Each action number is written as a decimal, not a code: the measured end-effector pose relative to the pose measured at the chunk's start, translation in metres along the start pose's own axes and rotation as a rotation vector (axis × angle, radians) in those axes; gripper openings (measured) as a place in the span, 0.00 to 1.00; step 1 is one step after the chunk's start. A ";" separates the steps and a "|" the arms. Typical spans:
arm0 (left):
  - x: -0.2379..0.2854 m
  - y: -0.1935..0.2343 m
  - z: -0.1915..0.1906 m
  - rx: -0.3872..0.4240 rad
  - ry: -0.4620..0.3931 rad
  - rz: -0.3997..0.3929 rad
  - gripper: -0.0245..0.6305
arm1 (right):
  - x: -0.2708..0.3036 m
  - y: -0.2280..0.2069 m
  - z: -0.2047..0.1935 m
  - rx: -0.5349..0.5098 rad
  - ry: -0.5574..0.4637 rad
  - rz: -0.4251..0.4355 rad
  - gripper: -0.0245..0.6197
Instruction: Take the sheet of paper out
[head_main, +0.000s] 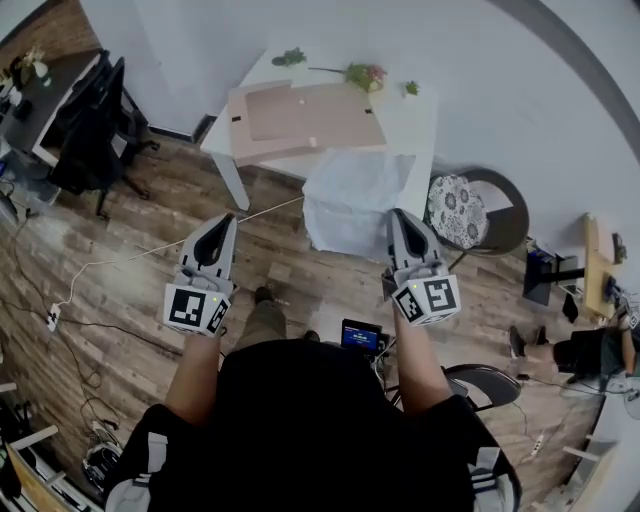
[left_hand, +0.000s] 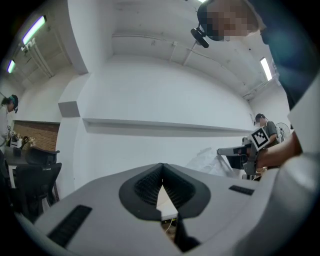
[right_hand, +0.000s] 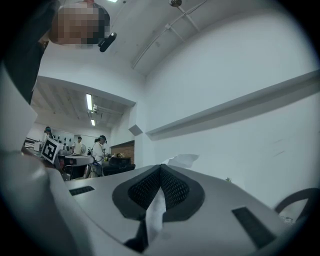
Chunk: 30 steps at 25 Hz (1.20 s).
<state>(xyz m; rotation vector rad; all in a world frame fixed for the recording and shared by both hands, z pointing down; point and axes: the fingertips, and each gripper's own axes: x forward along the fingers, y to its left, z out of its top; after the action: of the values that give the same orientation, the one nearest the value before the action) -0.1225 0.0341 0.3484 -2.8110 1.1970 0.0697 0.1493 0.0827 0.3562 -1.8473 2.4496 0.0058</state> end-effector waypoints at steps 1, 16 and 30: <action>-0.005 -0.012 0.001 -0.004 0.001 0.003 0.04 | -0.012 -0.004 0.000 -0.001 0.001 0.000 0.05; -0.054 -0.092 -0.013 -0.035 0.059 -0.039 0.04 | -0.101 0.004 -0.032 0.033 0.030 -0.018 0.05; -0.077 -0.036 -0.021 -0.052 0.058 -0.060 0.04 | -0.079 0.050 -0.027 0.016 0.049 -0.068 0.05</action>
<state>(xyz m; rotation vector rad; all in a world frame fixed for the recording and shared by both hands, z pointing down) -0.1499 0.1121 0.3769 -2.9109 1.1380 0.0161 0.1212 0.1708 0.3857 -1.9459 2.4087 -0.0639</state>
